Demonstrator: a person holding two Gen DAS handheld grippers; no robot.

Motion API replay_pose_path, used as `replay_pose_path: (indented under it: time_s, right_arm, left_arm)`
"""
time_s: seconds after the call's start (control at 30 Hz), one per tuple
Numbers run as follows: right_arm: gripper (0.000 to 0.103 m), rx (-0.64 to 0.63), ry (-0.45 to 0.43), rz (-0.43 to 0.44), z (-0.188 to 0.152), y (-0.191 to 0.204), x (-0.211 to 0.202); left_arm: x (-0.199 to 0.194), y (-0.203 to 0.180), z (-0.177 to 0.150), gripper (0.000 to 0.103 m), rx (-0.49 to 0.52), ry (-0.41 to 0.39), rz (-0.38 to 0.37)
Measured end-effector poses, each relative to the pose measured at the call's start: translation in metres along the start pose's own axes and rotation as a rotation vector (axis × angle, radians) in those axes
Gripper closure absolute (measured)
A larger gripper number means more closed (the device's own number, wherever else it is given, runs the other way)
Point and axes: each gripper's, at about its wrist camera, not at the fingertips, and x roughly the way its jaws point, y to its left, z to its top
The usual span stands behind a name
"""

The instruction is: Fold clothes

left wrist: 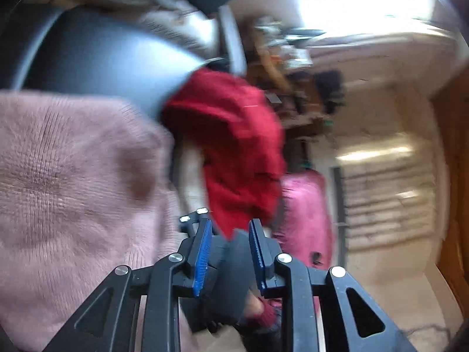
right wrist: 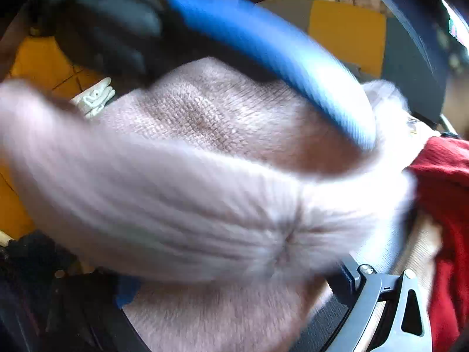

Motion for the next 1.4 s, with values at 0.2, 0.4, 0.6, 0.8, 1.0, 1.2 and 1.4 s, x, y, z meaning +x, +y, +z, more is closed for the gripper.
replay_pose_path:
  time_s: [0.2,0.4,0.6,0.8,1.0,1.2,1.4]
  right_arm:
    - [0.000,0.040,0.076,-0.038,-0.034,0.003,-0.047]
    - [0.000,0.111,0.049,0.000,-0.052,0.011,-0.096]
    - [0.000,0.306,-0.114,0.248,-0.023,0.038,-0.104]
    - [0.037,0.433,0.002,0.224,-0.027,0.034,-0.057]
    - [0.037,0.568,0.006,0.241,-0.044,0.029,-0.053]
    - [0.052,0.610,-0.005,0.247,-0.042,0.024,-0.031]
    - [0.092,0.545,-0.011,0.150,-0.016,0.023,-0.040]
  left_arm:
    - [-0.090,0.009,-0.012,0.074,0.090,-0.174,0.007]
    - [-0.132,0.091,-0.055,0.073,0.065,-0.311,0.310]
    - [-0.151,0.164,-0.112,0.073,-0.059,-0.399,0.315]
    - [-0.161,0.168,-0.155,0.072,0.088,-0.447,0.323]
    - [-0.152,0.159,-0.189,0.067,0.317,-0.374,0.429]
    - [-0.124,0.160,-0.179,0.064,0.331,-0.313,0.442]
    - [-0.103,0.141,-0.172,0.080,0.445,-0.276,0.573]
